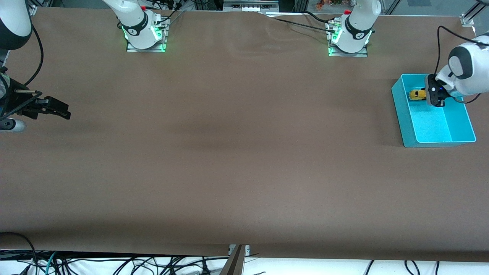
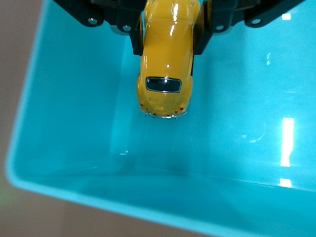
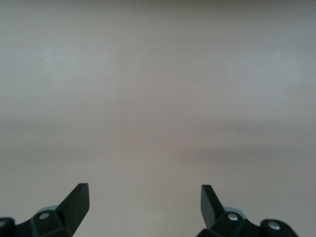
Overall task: Wind and store yellow beetle car
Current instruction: 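Carry the car over the cyan tray with the left gripper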
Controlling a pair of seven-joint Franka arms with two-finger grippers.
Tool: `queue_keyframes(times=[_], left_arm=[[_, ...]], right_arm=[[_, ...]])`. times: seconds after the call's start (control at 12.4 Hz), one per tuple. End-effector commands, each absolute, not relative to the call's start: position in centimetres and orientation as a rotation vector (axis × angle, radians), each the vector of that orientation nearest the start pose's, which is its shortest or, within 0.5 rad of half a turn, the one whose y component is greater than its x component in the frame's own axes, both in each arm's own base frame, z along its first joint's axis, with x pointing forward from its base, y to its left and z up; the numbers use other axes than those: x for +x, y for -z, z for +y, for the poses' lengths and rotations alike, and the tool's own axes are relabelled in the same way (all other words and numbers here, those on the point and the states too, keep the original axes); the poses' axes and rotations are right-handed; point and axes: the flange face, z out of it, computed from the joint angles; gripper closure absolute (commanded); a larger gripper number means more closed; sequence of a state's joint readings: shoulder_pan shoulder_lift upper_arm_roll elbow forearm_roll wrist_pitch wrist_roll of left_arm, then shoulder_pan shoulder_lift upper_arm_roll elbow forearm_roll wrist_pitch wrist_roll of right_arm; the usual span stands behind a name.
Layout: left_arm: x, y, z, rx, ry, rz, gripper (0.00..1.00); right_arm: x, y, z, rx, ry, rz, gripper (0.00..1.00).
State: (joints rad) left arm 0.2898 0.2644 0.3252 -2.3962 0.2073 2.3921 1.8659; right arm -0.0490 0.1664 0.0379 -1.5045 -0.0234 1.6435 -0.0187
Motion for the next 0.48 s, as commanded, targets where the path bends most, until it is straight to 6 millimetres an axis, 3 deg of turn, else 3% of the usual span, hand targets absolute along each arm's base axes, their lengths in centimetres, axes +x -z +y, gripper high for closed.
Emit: queue_keyframes(times=[0.0,0.16,0.24,0.4], left_arm=[[37.7,-16.6,28.2,-2.55,-0.459,2.118,0.36],[37.1,-16.6,28.2,-2.57,-0.478,2.135,0.29],[37.1,-17.3,28.3,-2.582,-0.487,2.146,0.0],[37.9,-20.8,28.2,-2.599,-0.481,2.151,0.0]], right_arm=[[61.2,-56.9,-1.1,-3.154,-0.029,-0.002,0.0],[61.2,-56.9,-1.2,-3.156,-0.029,-0.002,0.0],[61.2,-57.0,-0.9,-3.154,-0.031,-0.004,0.0],[61.2,-57.0,-0.8,-3.154,-0.027,-0.004,0.0]])
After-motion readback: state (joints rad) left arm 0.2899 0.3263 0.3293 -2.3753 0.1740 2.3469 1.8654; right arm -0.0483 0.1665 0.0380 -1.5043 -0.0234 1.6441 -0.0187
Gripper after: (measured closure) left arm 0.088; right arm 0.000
